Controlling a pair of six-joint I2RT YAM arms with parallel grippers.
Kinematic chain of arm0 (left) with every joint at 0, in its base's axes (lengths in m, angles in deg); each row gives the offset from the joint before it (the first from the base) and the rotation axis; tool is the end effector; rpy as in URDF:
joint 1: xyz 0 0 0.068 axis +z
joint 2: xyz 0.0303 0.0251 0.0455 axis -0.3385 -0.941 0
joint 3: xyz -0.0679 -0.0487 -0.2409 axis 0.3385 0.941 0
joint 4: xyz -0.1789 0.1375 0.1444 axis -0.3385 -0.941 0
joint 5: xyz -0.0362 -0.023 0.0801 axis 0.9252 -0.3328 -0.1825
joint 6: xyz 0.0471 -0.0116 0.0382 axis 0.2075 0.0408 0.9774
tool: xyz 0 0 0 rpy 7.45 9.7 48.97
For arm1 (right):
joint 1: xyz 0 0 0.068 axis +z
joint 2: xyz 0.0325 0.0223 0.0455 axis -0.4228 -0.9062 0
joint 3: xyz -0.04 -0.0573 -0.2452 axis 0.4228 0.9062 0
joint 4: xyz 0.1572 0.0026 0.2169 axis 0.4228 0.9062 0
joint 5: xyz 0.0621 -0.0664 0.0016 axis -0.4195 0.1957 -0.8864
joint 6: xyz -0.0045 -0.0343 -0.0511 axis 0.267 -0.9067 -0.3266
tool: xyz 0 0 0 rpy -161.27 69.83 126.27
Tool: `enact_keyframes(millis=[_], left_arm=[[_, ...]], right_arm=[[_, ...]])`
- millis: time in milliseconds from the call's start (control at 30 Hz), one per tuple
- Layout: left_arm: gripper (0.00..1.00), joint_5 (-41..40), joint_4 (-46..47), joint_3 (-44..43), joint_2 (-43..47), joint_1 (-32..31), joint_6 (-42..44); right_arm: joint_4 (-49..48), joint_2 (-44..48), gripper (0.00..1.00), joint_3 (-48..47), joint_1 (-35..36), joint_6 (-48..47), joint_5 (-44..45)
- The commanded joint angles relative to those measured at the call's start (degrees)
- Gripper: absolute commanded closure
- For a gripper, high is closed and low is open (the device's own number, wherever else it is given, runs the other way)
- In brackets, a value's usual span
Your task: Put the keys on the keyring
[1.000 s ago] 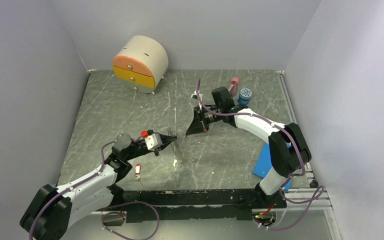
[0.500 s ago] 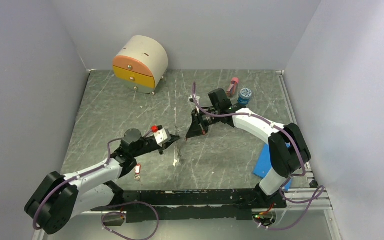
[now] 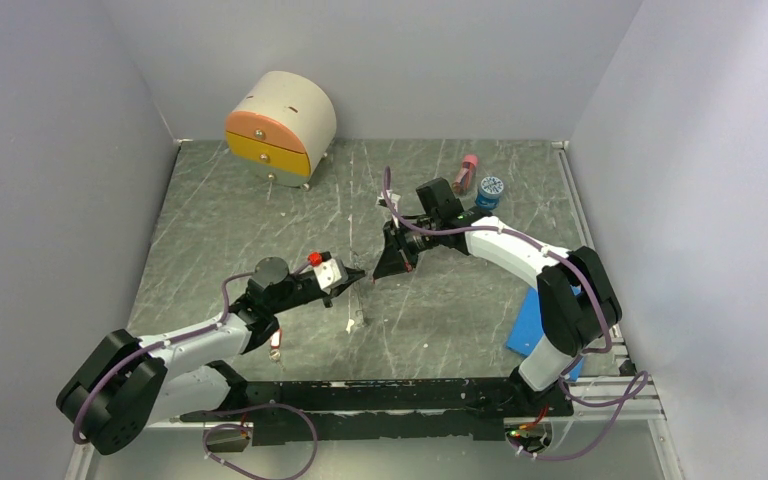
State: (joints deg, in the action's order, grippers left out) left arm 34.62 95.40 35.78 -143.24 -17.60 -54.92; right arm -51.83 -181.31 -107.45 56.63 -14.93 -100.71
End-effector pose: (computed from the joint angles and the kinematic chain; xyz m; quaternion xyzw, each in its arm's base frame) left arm 0.1818 -0.1669 0.1859 0.4514 0.5727 -0.3168 0.6065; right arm 0.2781 0.2164 0.2065 -0.3899 0.7505 0.5021 0.1806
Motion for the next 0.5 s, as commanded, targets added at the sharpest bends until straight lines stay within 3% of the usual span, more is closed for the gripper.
enact_keyframes(millis=[0, 467], left_arm=[[0.98, -0.7, -1.7, -1.3, 0.0, -0.4, 1.5], [0.97, -1.4, -2.2, -1.3, 0.3, -0.8, 1.3]], right_arm=[[-1.5, 1.5, 1.0, -2.4, 0.4, -1.0, -1.2], [-0.8, 1.5, 1.0, -3.9, 2.0, -2.3, -1.1]])
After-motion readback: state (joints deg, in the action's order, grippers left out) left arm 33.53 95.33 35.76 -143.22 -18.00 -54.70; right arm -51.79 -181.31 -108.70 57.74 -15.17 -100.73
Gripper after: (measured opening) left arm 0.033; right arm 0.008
